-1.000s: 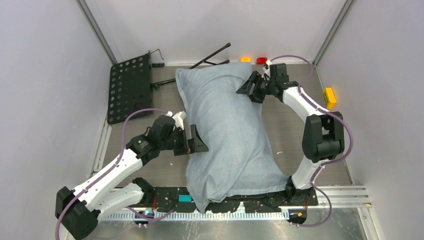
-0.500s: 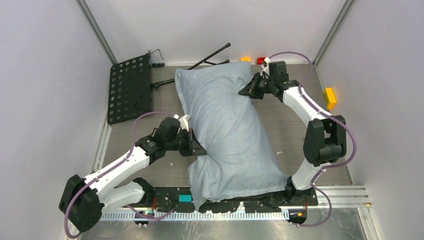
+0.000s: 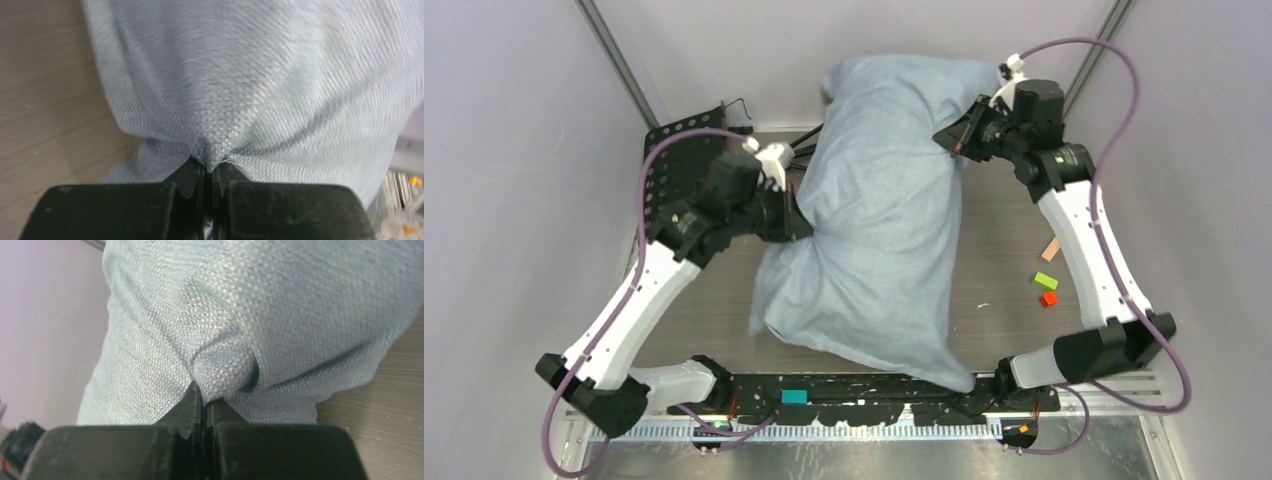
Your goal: Remove the pillowcase from the pillow
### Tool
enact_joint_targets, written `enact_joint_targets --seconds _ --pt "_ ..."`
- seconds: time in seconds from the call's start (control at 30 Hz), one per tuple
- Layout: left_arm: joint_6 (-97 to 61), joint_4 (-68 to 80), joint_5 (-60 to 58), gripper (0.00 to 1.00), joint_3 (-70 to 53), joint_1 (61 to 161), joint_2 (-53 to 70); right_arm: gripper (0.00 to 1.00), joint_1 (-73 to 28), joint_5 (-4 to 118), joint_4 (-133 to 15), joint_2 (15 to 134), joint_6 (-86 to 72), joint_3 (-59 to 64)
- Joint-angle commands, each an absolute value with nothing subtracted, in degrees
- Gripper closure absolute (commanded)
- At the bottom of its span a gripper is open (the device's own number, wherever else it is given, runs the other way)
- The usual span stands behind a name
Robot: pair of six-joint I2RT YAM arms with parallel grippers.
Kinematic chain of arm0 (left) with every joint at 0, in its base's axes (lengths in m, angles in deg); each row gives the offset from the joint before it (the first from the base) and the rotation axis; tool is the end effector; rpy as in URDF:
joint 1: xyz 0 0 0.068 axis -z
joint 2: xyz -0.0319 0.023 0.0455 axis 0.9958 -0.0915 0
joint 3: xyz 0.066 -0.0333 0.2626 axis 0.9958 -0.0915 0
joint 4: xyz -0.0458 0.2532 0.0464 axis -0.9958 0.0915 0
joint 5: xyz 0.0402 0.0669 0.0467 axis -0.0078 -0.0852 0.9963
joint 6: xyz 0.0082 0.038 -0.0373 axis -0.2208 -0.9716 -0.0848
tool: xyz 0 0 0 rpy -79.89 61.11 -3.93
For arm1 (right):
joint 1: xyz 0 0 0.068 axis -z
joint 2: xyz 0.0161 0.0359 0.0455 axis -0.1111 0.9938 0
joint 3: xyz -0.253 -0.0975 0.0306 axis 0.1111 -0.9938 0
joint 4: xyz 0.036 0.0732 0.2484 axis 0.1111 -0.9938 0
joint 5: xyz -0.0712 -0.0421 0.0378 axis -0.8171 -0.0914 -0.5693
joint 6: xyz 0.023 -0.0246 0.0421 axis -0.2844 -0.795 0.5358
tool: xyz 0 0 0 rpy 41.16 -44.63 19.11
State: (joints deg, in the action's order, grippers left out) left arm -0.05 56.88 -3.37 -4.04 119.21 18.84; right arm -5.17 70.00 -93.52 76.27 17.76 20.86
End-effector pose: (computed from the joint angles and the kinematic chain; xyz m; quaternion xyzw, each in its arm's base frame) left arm 0.1810 -0.1325 0.3957 0.0838 0.8886 -0.3055 0.3316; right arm 0.3059 0.0752 0.4364 0.0485 0.8305 0.3368 0.4411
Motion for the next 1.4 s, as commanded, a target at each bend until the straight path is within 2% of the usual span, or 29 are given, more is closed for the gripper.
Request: enact_joint_targets --seconds 0.0,0.17,0.37,0.4,0.43,0.47,0.5,0.53,0.6,0.67,0.87,1.03,1.13,1.2,1.27,1.37 --pt "-4.0 61.1 -1.8 1.0 10.9 110.0 9.3 1.0 -5.9 66.5 -95.1 65.7 17.9 22.5" --pt "-4.2 59.1 -0.3 1.0 23.8 103.9 -3.0 1.0 -8.0 74.7 -88.5 59.9 24.7 8.1" --pt "-6.5 62.6 4.3 1.0 44.5 100.5 -20.7 0.99 -25.3 67.9 -85.1 59.6 25.2 -0.9" --pt "-6.4 62.9 4.9 0.83 46.6 100.2 -22.8 0.89 -26.5 67.6 -85.7 60.2 25.1 -1.1" --pt "-5.9 63.6 5.3 0.52 48.1 100.0 -24.5 0.72 -27.1 67.5 -86.4 60.5 25.0 -1.3" --pt "-5.1 64.7 5.7 0.29 49.2 99.8 -25.6 0.52 -27.1 67.2 -87.1 60.4 24.9 -1.8" --pt "-4.1 66.0 6.9 0.07 49.8 99.7 -25.9 0.38 -27.2 66.0 -88.1 59.8 24.5 -2.2" --pt "-3.8 67.0 9.2 0.01 49.6 99.7 -25.4 0.29 -27.1 64.0 -89.5 59.1 23.9 -2.4" --pt "-3.6 66.7 10.4 0.0 45.2 99.7 -22.4 0.2 -27.1 59.8 -92.7 57.3 22.1 -2.5" --pt "-3.4 65.9 10.4 0.0 39.8 99.7 -17.0 0.17 -27.0 56.1 -96.2 56.1 20.1 -2.2" --pt "-5.5 65.3 9.1 0.0 22.9 99.7 -0.8 0.16 -26.1 49.7 -103.7 55.5 16.3 -1.7" --pt "-4.0 63.6 0.2 0.0 9.2 99.7 11.0 0.16 -25.1 43.4 -106.9 54.0 15.6 -2.9" --pt "-1.3 63.9 -2.4 0.01 5.1 99.8 15.1 0.15 -23.3 40.2 -107.4 52.0 17.6 -3.9" --pt "1.6 63.7 -2.6 0.01 2.8 100.0 17.0 0.14 -18.5 41.8 -105.8 49.3 20.9 -6.7" --pt "4.2 61.7 -3.5 0.02 0.3 101.4 18.7 0.14 -10.9 49.4 -103.1 46.5 22.1 -9.9" --pt "6.1 59.9 -1.3 0.03 0.0 107.5 18.2 0.15 -3.1 57.1 -103.3 46.1 21.2 -11.4"
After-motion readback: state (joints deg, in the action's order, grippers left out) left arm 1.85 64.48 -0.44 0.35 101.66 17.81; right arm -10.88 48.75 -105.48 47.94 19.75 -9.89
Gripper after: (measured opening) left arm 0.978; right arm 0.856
